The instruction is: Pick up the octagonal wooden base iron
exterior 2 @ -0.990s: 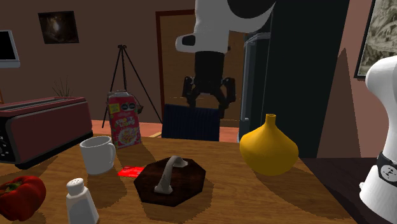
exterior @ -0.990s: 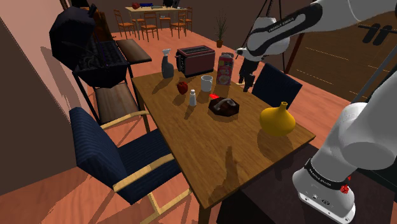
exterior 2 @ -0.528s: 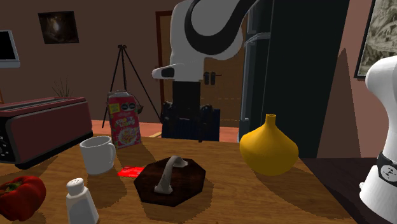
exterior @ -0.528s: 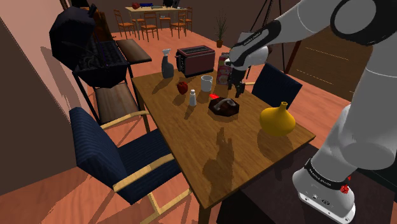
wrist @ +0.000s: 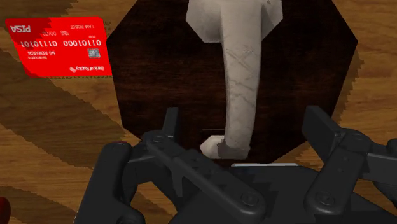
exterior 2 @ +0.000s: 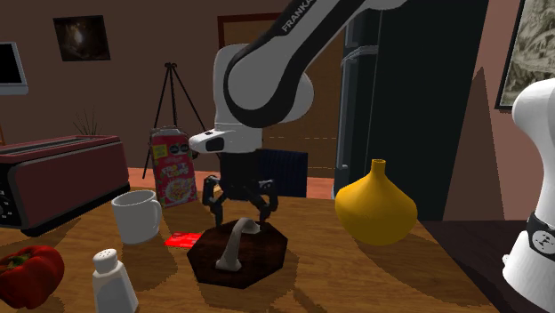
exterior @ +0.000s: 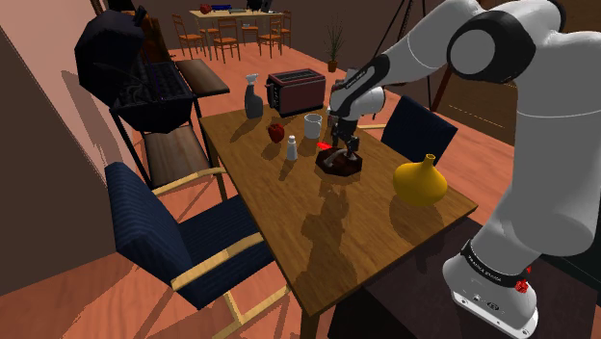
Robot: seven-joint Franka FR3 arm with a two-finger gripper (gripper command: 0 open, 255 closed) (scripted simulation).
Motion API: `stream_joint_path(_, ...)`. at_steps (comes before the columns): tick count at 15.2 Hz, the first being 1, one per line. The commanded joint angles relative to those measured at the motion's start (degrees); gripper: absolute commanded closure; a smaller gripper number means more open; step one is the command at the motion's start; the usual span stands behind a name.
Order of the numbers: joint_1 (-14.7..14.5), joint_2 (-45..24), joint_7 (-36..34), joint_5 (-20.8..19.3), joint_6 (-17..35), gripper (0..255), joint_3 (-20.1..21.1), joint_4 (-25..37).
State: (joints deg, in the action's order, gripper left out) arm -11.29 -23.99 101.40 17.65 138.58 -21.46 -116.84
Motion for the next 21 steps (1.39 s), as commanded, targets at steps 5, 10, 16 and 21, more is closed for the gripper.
stream_joint_path(5, 0.93, -2.84, 1.51, 1.72, 2.44, 0, 1.09, 0.23)
stream_joint_path(10, 0.94, -2.88, 1.52, 1.74, 2.49, 255, 1.11, 0.22)
stream_joint_path(16, 0.93, -2.84, 1.51, 1.72, 2.43, 255, 1.09, 0.24)
stream_joint_path(21, 0.08, 0.09, 0.17, -0.11, -0.32, 255, -0.09, 0.26)
